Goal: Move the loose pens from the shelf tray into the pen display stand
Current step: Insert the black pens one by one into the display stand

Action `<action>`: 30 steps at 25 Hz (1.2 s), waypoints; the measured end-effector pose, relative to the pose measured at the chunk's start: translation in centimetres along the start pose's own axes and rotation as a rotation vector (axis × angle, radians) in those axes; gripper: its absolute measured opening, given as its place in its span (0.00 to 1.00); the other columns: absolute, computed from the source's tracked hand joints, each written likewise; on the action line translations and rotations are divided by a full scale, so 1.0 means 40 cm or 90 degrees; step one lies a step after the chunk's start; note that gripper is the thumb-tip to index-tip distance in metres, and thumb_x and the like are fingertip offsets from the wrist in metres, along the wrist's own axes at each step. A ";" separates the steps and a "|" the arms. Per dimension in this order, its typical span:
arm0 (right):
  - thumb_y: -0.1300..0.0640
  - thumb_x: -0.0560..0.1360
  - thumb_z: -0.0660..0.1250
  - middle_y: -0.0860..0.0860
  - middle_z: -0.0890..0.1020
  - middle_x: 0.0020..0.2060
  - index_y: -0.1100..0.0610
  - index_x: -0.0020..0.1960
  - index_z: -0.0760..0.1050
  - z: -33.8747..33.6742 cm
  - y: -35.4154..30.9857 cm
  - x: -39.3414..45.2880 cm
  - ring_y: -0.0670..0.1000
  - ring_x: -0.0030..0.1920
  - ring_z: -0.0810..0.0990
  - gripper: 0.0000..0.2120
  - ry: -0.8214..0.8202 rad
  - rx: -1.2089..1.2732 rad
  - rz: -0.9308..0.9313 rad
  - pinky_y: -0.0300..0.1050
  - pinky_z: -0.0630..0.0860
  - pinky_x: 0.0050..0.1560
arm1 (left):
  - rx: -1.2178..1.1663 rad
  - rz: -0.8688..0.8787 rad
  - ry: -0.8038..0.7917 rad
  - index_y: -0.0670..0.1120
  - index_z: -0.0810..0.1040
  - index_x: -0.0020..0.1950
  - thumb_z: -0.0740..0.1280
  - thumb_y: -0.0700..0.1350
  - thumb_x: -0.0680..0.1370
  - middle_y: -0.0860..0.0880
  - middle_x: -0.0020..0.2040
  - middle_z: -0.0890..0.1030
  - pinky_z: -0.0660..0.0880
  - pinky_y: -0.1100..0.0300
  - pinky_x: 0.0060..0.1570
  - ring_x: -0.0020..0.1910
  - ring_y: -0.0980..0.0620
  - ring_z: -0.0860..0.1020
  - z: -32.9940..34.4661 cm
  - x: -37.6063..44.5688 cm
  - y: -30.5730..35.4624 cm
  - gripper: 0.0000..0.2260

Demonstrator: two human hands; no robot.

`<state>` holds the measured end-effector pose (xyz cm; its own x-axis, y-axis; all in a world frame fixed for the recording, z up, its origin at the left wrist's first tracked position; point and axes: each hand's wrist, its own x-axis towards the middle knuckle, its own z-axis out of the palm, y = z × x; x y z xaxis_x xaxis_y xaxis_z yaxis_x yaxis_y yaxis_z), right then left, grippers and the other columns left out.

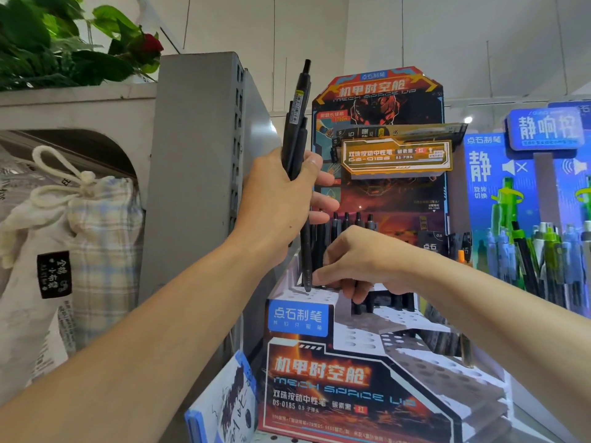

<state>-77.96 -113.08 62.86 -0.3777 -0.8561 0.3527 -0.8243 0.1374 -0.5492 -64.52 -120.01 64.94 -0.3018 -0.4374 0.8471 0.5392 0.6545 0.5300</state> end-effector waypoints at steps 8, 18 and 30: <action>0.55 0.77 0.74 0.55 0.85 0.31 0.61 0.39 0.79 -0.004 0.005 0.004 0.49 0.27 0.81 0.12 0.009 0.059 -0.007 0.41 0.78 0.28 | -0.008 -0.003 0.000 0.44 0.77 0.60 0.63 0.45 0.84 0.46 0.47 0.85 0.82 0.59 0.33 0.36 0.47 0.85 0.001 0.004 -0.002 0.08; 0.53 0.79 0.71 0.52 0.85 0.39 0.59 0.50 0.83 -0.077 -0.036 -0.070 0.50 0.35 0.82 0.09 0.081 0.219 -0.184 0.40 0.78 0.30 | -0.096 -0.039 0.023 0.43 0.79 0.59 0.64 0.45 0.83 0.48 0.46 0.87 0.84 0.55 0.43 0.43 0.53 0.86 0.019 0.016 0.002 0.09; 0.59 0.75 0.75 0.53 0.81 0.31 0.60 0.43 0.79 -0.089 -0.015 -0.084 0.50 0.33 0.83 0.07 0.123 0.251 -0.209 0.46 0.83 0.37 | -0.017 0.013 0.037 0.49 0.81 0.54 0.64 0.49 0.83 0.51 0.45 0.86 0.84 0.52 0.46 0.44 0.55 0.86 0.052 0.009 0.007 0.07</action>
<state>-77.68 -108.53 64.70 -0.2275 -0.7107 0.6657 -0.7055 -0.3509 -0.6158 -66.09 -118.69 65.48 -0.2442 -0.4596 0.8539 0.5655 0.6479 0.5104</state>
